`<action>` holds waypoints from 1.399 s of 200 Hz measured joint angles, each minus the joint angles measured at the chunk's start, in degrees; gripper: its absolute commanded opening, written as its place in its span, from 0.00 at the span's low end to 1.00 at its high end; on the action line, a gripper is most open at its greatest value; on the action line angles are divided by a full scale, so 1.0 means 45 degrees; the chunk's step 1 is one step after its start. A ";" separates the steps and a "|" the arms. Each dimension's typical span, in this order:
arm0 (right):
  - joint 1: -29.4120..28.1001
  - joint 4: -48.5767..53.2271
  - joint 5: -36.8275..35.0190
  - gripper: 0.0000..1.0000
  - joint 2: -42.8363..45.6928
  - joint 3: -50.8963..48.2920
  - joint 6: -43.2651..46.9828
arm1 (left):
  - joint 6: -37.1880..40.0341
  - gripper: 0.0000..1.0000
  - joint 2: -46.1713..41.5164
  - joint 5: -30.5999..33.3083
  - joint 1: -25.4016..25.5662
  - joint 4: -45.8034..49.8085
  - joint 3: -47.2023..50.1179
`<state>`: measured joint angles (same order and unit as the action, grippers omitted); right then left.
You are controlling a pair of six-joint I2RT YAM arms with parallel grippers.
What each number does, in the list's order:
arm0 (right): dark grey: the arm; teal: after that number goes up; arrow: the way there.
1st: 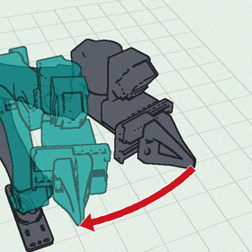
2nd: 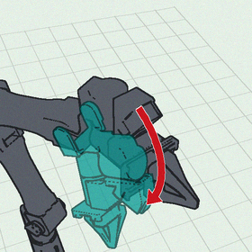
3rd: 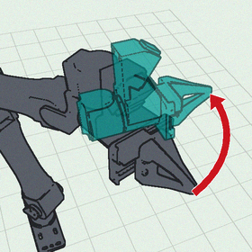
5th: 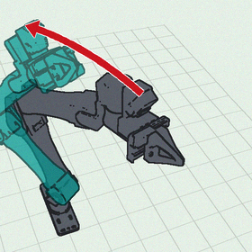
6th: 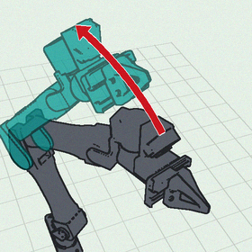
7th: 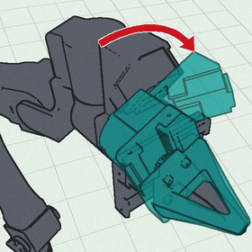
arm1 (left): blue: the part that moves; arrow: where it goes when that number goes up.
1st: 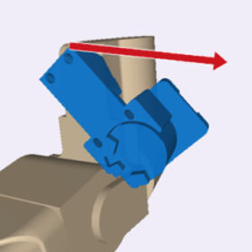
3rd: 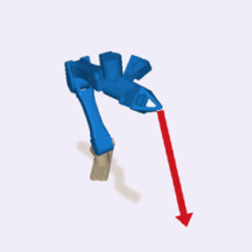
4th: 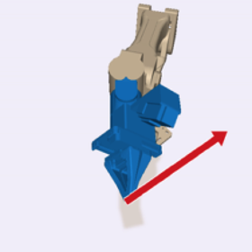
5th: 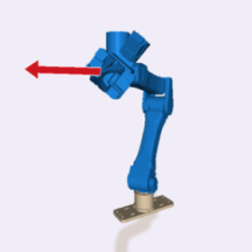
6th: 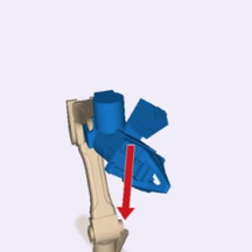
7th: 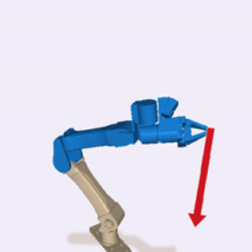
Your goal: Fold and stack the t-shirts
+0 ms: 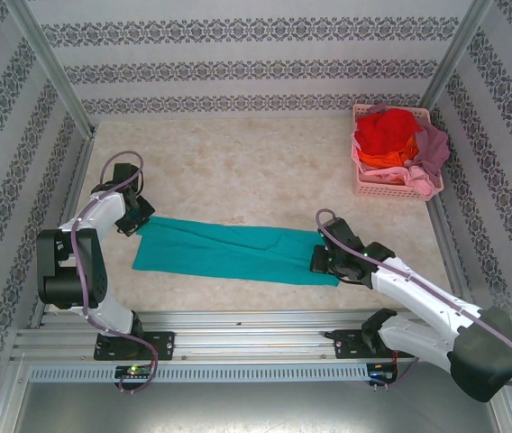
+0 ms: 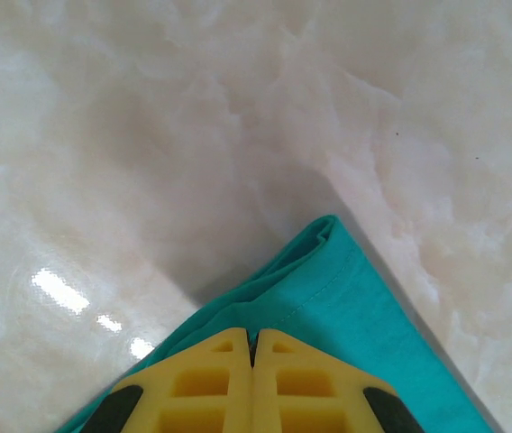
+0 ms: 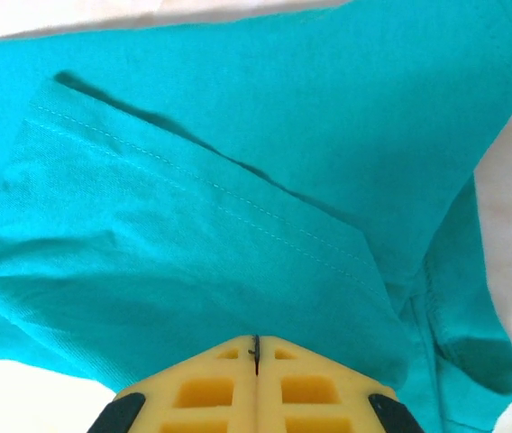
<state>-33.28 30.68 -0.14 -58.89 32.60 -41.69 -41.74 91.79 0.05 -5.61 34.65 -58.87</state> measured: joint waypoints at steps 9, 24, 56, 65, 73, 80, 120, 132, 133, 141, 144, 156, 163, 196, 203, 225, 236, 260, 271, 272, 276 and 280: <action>0.0000 -0.0049 0.0029 0.00 -0.0151 -0.0068 -0.0044 | 0.0000 0.00 0.0000 0.0005 -0.0024 0.0000 0.0005; 0.0000 -0.0141 0.0044 0.00 -0.0544 -0.0185 -0.0097 | -0.0005 0.00 0.0039 0.0010 -0.0029 -0.0015 0.0058; -0.0083 -0.0321 0.0053 0.04 -0.1243 -0.0272 -0.0097 | -0.0005 0.01 0.0185 0.0029 -0.0029 -0.0102 0.0515; -0.0087 -0.0350 0.0053 0.22 -0.1292 -0.0272 -0.0117 | -0.0005 0.09 0.0189 0.0029 -0.0029 -0.0121 0.0680; -0.0083 -0.0359 0.0058 0.40 -0.1277 -0.0272 -0.0131 | 0.0010 0.25 0.0189 0.0029 -0.0034 -0.0136 0.0855; -0.0083 -0.0369 0.0068 0.51 -0.1234 -0.0272 -0.0097 | 0.0029 0.39 0.0189 0.0029 -0.0034 -0.0141 0.0981; -0.0083 -0.0389 -0.0121 0.64 0.0029 -0.0165 0.0126 | 0.0233 0.90 -0.0398 0.0053 -0.0029 -0.0121 0.1370; -0.0083 -0.0403 -0.0257 0.65 0.0248 0.0078 0.0316 | 0.0301 0.97 -0.0986 0.0131 0.0049 -0.0131 0.1370; -0.0083 -0.0408 -0.0277 0.65 0.0248 0.0117 0.0340 | 0.0340 0.98 -0.1025 0.0131 0.0058 -0.0126 0.1365; -0.0083 -0.0486 -0.0384 0.65 0.0199 0.0340 0.0481 | 0.0452 1.00 -0.1438 0.0219 0.0189 -0.0146 0.1355; -0.0083 -0.0520 -0.0432 0.65 0.0165 0.0437 0.0549 | 0.0452 1.00 -0.1569 0.0277 0.0248 -0.0146 0.1336; -0.0083 -0.0699 -0.0554 0.63 -0.0257 0.0869 0.0801 | 0.0525 1.00 -0.1875 0.0350 0.0719 -0.0146 0.1200; -0.0083 -0.0797 -0.0597 0.62 -0.0675 0.1195 0.0981 | 0.0520 0.96 -0.1875 0.0330 0.1049 -0.0180 0.1088; -0.0087 -0.1564 -0.0636 0.59 -0.3424 0.2783 0.1525 | 0.0092 0.80 -0.0879 -0.0223 0.1996 -0.0622 0.0957; -0.0121 -0.1710 -0.0612 0.58 -0.3959 0.3045 0.1598 | -0.0029 0.79 -0.0559 -0.0350 0.2001 -0.0670 0.0967; -0.0355 -0.2064 -0.0432 0.54 -0.5513 0.3813 0.1763 | -0.0262 0.78 0.0010 -0.0457 0.1996 -0.0821 0.1146; -0.0515 -0.2181 -0.0350 0.52 -0.6203 0.4143 0.1953 | -0.0325 0.78 0.0083 -0.0481 0.1996 -0.0903 0.1297; -0.0665 -0.2327 -0.0126 0.42 -0.7344 0.4619 0.2244 | -0.0461 0.78 0.0097 -0.0544 0.1996 -0.1054 0.1603; -0.0665 -0.2307 -0.0049 0.37 -0.7742 0.4760 0.2365 | -0.0491 0.77 0.0107 -0.0568 0.1996 -0.1122 0.1705; -0.0665 -0.2307 -0.0044 0.37 -0.7791 0.4775 0.2375 | -0.0491 0.77 0.0107 -0.0568 0.1996 -0.1127 0.1710; -0.0665 -0.2293 -0.0039 0.36 -0.7873 0.4804 0.2467 | -0.0491 0.77 0.0121 -0.0563 0.1996 -0.1151 0.1729; -0.0665 -0.2288 -0.0015 0.35 -0.7941 0.4813 0.2477 | -0.0491 0.77 0.0126 -0.0563 0.1996 -0.1156 0.1729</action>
<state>-36.27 20.38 -0.21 -94.63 54.26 -30.55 -43.94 92.36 -2.48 3.38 29.45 -51.09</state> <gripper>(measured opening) 0.380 0.775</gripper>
